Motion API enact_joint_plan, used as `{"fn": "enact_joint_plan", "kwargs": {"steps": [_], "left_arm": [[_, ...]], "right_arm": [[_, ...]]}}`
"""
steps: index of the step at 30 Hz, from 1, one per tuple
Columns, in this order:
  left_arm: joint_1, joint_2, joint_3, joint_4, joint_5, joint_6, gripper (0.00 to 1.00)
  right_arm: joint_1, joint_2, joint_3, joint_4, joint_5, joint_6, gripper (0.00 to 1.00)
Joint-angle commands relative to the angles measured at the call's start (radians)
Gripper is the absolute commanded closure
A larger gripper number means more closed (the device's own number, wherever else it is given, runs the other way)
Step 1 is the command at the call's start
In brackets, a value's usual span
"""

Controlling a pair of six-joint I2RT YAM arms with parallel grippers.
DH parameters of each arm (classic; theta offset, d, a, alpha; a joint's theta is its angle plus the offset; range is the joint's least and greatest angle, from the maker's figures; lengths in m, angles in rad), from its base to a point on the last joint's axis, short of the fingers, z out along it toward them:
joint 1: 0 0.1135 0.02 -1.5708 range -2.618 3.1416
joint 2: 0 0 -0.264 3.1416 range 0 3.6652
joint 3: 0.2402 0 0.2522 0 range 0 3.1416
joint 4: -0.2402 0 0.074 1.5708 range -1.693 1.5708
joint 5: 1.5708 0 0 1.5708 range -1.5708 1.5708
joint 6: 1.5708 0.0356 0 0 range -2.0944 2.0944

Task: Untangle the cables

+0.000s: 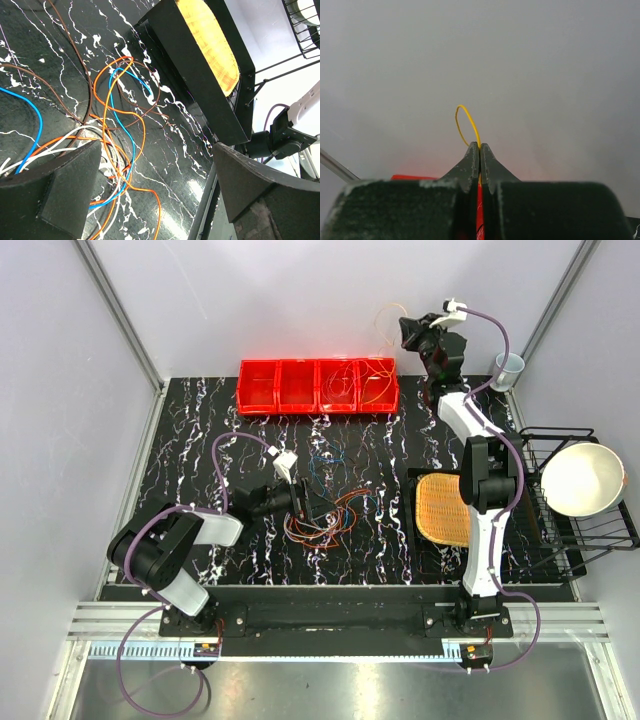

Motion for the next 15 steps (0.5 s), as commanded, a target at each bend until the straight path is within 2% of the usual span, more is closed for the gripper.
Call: {"fn": "enact_joint_plan", "kwargs": {"steps": [1, 15], "left_arm": [[-0.007, -0.008, 0.012, 0.056, -0.002, 0.025, 0.05], [-0.005, -0.003, 0.017, 0.053, 0.004, 0.026, 0.06]], "right_arm": [[0.000, -0.043, -0.032, 0.064, -0.003, 0.041, 1.00], [0.000, 0.046, -0.084, 0.018, 0.016, 0.107, 1.00]]}}
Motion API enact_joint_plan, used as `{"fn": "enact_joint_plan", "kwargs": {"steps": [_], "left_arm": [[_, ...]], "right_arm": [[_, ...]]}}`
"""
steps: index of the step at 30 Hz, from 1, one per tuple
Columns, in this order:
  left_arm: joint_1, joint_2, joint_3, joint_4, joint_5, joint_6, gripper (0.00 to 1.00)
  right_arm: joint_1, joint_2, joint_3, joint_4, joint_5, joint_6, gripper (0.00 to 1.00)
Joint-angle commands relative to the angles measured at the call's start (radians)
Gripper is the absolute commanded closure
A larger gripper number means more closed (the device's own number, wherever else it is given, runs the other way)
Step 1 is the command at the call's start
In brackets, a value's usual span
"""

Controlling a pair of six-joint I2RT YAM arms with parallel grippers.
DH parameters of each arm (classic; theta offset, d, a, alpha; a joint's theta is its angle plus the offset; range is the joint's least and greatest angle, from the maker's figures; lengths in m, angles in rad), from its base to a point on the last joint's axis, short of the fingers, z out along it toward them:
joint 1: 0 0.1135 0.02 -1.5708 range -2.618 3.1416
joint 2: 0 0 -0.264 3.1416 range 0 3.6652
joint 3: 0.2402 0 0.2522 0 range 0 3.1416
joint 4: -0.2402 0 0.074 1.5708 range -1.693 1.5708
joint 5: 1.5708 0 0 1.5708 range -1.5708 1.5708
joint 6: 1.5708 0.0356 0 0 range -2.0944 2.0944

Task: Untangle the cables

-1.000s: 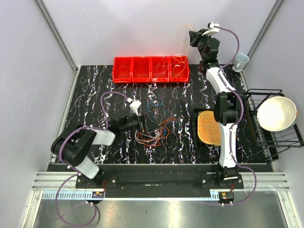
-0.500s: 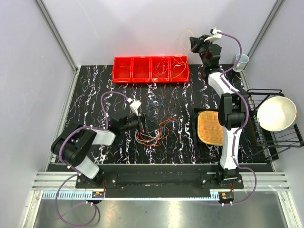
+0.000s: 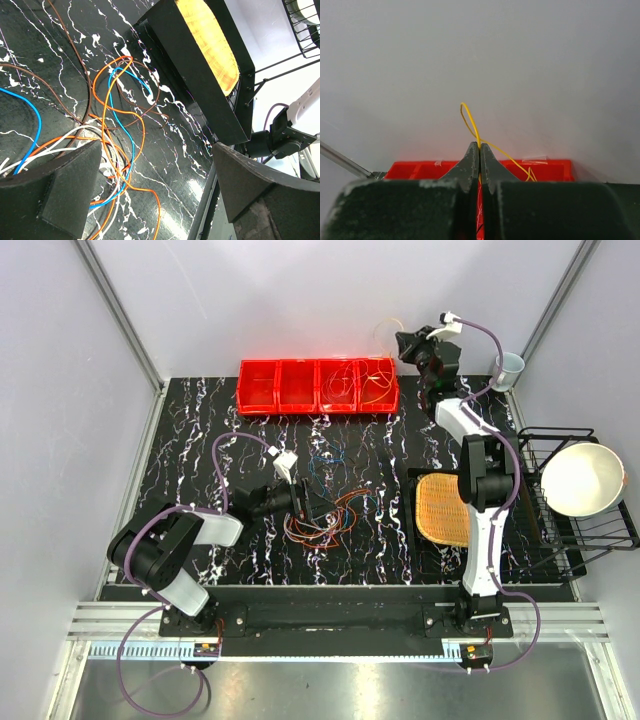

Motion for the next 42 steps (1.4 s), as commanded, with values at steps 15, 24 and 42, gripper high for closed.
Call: {"fn": "enact_joint_plan", "kwargs": {"steps": [15, 24, 42], "left_arm": [[-0.003, -0.008, 0.017, 0.051, 0.002, 0.024, 0.06], [-0.004, -0.006, 0.018, 0.051, 0.003, 0.026, 0.07], [-0.004, -0.009, 0.018, 0.048, 0.007, 0.027, 0.07]], "right_arm": [[0.003, 0.156, 0.188, -0.438, 0.005, 0.085, 1.00], [0.024, 0.214, 0.263, -0.583, 0.092, 0.062, 1.00], [0.060, 0.305, 0.468, -0.771, 0.066, 0.042, 0.96]]}}
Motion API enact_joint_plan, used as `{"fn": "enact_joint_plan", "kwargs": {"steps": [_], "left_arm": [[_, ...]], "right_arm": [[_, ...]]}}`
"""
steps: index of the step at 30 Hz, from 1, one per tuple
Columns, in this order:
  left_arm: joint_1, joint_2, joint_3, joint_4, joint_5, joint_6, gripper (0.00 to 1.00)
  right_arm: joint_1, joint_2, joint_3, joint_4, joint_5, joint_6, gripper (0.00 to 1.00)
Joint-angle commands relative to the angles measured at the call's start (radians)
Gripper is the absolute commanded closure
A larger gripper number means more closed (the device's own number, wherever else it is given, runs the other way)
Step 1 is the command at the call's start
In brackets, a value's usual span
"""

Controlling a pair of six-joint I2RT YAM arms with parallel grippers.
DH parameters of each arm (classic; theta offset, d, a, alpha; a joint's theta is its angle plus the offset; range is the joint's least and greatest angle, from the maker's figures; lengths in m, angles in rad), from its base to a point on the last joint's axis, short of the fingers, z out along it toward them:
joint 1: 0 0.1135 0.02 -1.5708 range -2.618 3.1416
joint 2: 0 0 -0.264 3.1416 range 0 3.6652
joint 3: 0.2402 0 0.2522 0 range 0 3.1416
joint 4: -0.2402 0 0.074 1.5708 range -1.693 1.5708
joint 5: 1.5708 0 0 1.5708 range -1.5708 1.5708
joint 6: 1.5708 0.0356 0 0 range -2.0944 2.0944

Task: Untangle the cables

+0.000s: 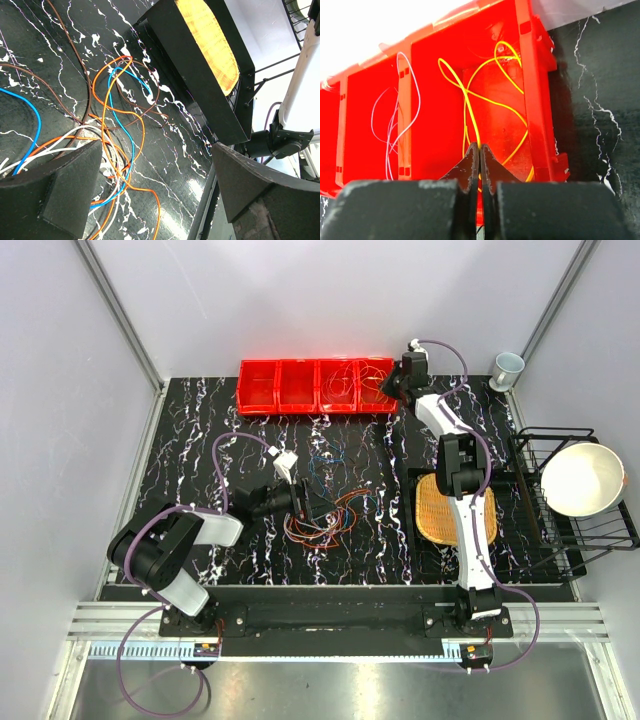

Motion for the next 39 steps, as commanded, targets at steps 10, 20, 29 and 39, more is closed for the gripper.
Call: {"fn": "enact_joint_plan", "kwargs": {"steps": [10, 20, 29, 39], "left_arm": [[-0.004, -0.011, 0.017, 0.047, -0.002, 0.027, 0.07], [-0.006, -0.022, 0.006, 0.042, -0.016, 0.025, 0.07], [-0.012, -0.037, 0.006, -0.002, -0.046, 0.032, 0.01], [0.052, -0.033, 0.113, -0.240, -0.105, -0.059, 0.01]], "right_arm": [[0.008, -0.209, -0.034, -0.024, 0.062, -0.062, 0.52], [0.005, -0.485, -0.279, -0.086, 0.148, -0.051, 0.18], [0.054, -0.839, -0.718, -0.035, 0.131, -0.040, 0.20], [0.100, -1.080, -0.963, -0.095, -0.010, -0.057, 0.21]]}}
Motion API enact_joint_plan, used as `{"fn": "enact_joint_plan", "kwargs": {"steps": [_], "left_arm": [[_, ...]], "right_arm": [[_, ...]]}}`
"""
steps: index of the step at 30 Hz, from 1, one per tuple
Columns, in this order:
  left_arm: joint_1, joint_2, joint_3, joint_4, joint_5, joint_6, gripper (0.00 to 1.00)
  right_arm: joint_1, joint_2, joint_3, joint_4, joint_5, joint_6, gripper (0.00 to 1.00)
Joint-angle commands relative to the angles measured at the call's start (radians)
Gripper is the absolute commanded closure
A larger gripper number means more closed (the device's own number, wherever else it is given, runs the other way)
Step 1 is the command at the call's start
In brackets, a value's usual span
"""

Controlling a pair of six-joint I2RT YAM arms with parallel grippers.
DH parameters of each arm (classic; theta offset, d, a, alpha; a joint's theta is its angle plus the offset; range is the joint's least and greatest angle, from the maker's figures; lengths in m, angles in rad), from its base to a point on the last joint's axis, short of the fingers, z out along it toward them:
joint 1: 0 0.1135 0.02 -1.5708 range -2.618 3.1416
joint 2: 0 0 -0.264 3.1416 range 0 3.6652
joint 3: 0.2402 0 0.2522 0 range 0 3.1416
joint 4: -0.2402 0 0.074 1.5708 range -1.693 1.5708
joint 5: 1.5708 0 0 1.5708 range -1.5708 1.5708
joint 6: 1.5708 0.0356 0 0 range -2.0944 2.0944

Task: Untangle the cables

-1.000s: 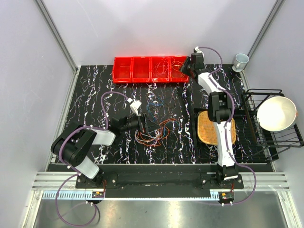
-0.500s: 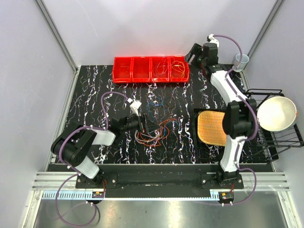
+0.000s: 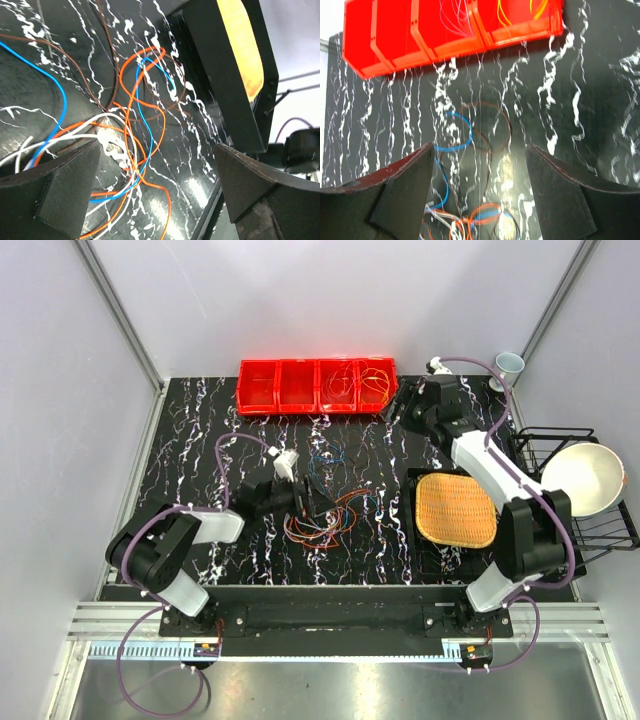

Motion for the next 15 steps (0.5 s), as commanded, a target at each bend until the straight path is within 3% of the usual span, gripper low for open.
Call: {"fn": "enact_joint_plan", "kwargs": {"steps": [1, 4, 5, 6, 7, 9, 12, 15], "left_arm": [[0.088, -0.011, 0.065, -0.018, 0.021, -0.081, 0.01], [0.240, 0.079, 0.113, 0.058, 0.205, -0.204, 0.01], [0.269, 0.182, 0.136, 0.094, 0.279, -0.223, 0.01], [0.303, 0.234, 0.143, 0.190, 0.378, -0.353, 0.01], [0.311, 0.283, 0.081, 0.598, 0.396, -0.463, 0.01], [0.352, 0.374, 0.019, 0.875, 0.388, -0.664, 0.01], [0.397, 0.362, -0.020, 0.922, 0.388, -0.677, 0.01], [0.388, 0.249, -0.023, 0.749, 0.358, -0.550, 0.01]], "right_arm": [[0.026, -0.144, -0.066, -0.016, -0.020, -0.024, 0.21], [0.074, -0.189, -0.112, -0.016, 0.028, -0.047, 0.21], [0.088, -0.200, -0.120, -0.018, 0.037, -0.051, 0.20], [0.092, -0.203, -0.132, -0.021, 0.048, -0.051, 0.20], [0.094, -0.203, -0.137, -0.024, 0.050, -0.051, 0.20], [0.096, -0.209, -0.148, -0.033, 0.053, -0.049, 0.20], [0.096, -0.220, -0.168, -0.033, 0.059, -0.049, 0.20], [0.097, -0.218, -0.169, -0.036, 0.060, -0.049, 0.20]]}}
